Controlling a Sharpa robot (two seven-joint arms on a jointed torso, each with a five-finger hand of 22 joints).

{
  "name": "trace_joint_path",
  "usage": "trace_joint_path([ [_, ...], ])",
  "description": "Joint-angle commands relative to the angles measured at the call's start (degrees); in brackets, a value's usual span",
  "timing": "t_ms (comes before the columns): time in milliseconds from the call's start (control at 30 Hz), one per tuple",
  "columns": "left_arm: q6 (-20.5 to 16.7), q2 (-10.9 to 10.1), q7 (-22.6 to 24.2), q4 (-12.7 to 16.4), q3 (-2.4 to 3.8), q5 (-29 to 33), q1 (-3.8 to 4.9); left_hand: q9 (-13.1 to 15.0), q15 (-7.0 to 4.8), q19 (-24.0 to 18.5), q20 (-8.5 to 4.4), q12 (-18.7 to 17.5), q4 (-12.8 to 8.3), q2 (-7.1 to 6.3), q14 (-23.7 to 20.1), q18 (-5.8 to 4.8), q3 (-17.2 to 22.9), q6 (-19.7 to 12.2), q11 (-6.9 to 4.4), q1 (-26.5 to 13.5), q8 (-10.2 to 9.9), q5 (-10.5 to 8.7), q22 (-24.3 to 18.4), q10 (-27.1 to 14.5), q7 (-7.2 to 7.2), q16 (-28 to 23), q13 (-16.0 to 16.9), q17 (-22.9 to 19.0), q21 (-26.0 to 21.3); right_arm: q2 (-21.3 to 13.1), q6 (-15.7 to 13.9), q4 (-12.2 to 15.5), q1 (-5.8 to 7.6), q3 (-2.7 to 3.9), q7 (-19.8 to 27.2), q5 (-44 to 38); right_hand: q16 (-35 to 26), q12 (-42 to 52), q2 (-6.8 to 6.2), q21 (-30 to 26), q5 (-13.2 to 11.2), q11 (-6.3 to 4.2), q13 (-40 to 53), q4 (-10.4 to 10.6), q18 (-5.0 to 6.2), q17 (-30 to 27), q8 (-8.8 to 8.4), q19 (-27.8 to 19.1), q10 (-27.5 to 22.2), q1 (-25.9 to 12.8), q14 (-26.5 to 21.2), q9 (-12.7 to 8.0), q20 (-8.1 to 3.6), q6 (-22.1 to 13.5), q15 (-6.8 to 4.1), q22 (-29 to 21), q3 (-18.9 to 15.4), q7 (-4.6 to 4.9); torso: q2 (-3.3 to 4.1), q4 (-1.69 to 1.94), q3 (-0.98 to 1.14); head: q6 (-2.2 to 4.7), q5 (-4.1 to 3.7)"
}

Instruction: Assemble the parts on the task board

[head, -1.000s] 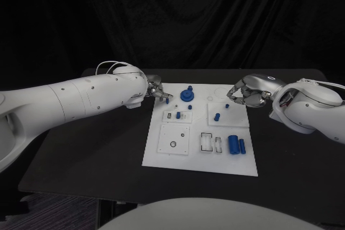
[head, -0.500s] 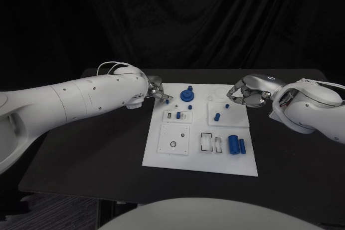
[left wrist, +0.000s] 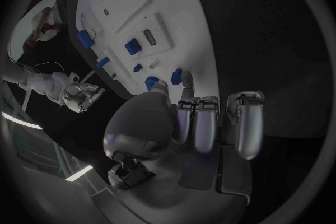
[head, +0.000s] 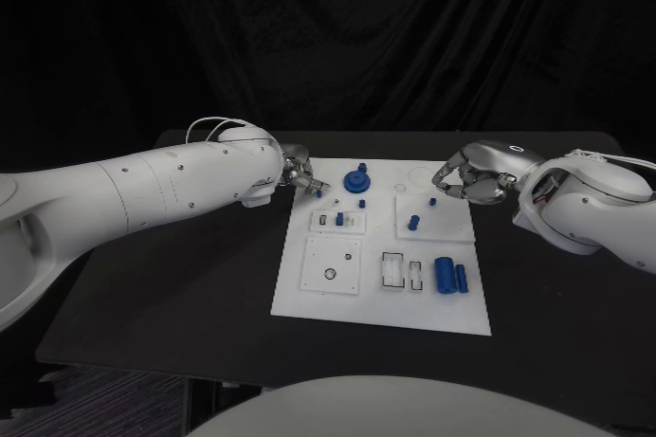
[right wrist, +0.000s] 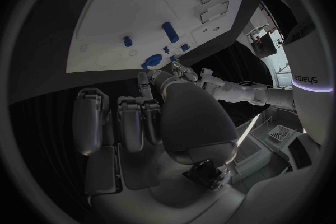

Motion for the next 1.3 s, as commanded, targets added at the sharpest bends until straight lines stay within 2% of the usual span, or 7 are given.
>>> trace_joint_path([
  [33,0.3,0.2,1.0,0.1,0.04,-0.1,-0.13,0.1,0.50,3.5,0.44,0.0,0.0,0.00,5.9,-0.37,0.4,0.5,0.20,0.6,-0.2,0.42,13.3,6.0,0.12,0.4,15.1,15.1,-0.1,0.0,-0.5,0.0,-0.13,0.04,-0.2,-0.1,0.2,0.2,-0.15,-0.1,0.2,-0.08,15.1,0.0,0.40,15.1,-0.34,1.4,6.0,-0.5,6.1,-0.1,-0.02,-0.1,0.04,12.1,0.3,-0.19,0.04,0.01,0.00,-0.01,-0.12],
  [100,0.4,0.2,1.0,0.1,0.04,-0.1,-0.13,0.2,0.47,3.5,0.41,0.0,0.0,-0.04,5.9,-0.36,0.6,0.6,0.17,0.8,-0.2,1.11,13.3,6.0,0.07,0.4,15.1,15.1,-0.1,0.0,-0.5,0.0,-0.13,0.04,-0.2,-0.1,0.2,0.2,-0.15,-0.1,0.2,-0.08,15.1,0.0,0.40,15.1,-0.34,1.4,6.0,-0.5,6.1,-0.1,-0.02,-0.1,0.04,12.1,0.3,-0.19,0.02,0.02,0.00,-0.01,-0.16],
  [500,0.6,0.6,0.9,-0.2,0.04,-0.1,-0.14,0.3,0.43,3.5,0.40,0.0,0.0,-0.17,5.9,-0.35,0.9,0.8,0.12,1.1,-0.2,1.71,13.3,6.0,0.00,0.4,15.1,15.1,-0.2,0.0,-0.2,0.1,-0.12,0.04,-0.3,-0.1,0.2,0.2,-0.15,-0.1,0.2,-0.08,15.1,0.0,0.40,15.1,-0.34,1.4,6.0,-0.5,6.1,-0.1,-0.02,-0.1,0.04,12.1,0.3,-0.19,0.05,0.06,-0.05,-0.01,-0.31],
  [667,0.6,0.9,0.9,-0.3,0.05,-0.1,-0.14,0.3,0.42,3.5,0.38,0.0,-0.1,-0.22,5.9,-0.35,1.1,0.8,0.09,1.4,-0.2,2.06,13.3,6.0,-0.04,0.4,15.1,15.1,-0.1,0.0,-0.2,0.2,-0.12,0.04,-0.3,-0.1,0.2,0.2,-0.15,-0.1,0.2,-0.08,15.1,0.0,0.40,15.1,-0.34,1.4,6.0,-0.5,6.1,-0.1,-0.02,-0.1,0.04,12.1,0.3,-0.19,0.07,0.00,-0.03,-0.01,-0.06],
  [867,0.8,1.2,0.9,-0.5,0.05,-0.1,-0.14,0.5,0.35,3.5,0.32,0.0,-0.2,-0.41,5.9,-0.33,1.5,0.8,0.01,1.9,-0.3,2.99,13.3,6.0,-0.11,0.4,15.1,15.1,-0.2,0.0,-0.1,0.2,-0.12,0.04,-0.3,-0.1,0.2,0.2,-0.15,-0.1,0.2,-0.08,15.1,0.0,0.40,15.1,-0.34,1.4,6.0,-0.5,6.1,-0.1,-0.02,-0.1,0.04,12.1,0.3,-0.19,0.03,0.09,0.00,-0.01,-0.09],
  [1067,1.1,1.6,0.8,-0.9,0.05,-0.1,-0.14,0.6,0.33,3.4,0.30,0.0,-0.2,-0.34,5.9,-0.33,1.9,0.8,-0.02,2.2,-0.4,3.47,13.3,6.0,-0.15,0.4,15.1,15.1,-0.2,0.0,-0.1,0.3,-0.12,0.04,-0.3,-0.1,0.2,0.2,-0.15,-0.1,0.2,-0.08,15.1,0.0,0.40,15.1,-0.34,1.4,6.0,-0.5,6.1,-0.1,-0.02,-0.1,0.04,12.1,0.3,-0.19,0.01,-0.07,0.01,-0.01,-0.11],
  [1300,1.5,1.9,0.6,-1.3,0.05,-0.1,-0.14,0.8,0.19,3.4,0.18,0.0,-0.6,-0.41,5.9,-0.32,3.6,0.8,-0.19,3.6,-0.6,4.54,13.3,6.0,-0.34,0.4,15.1,15.1,-0.3,0.0,-0.1,0.3,-0.12,0.04,-0.3,-0.1,0.2,0.2,-0.11,-0.1,0.3,-0.10,15.1,-0.1,0.40,15.1,-0.35,1.4,6.0,-0.5,6.1,-0.1,-0.03,-0.1,0.02,12.1,0.5,-0.20,0.00,-0.04,0.01,-0.01,-0.10],
])
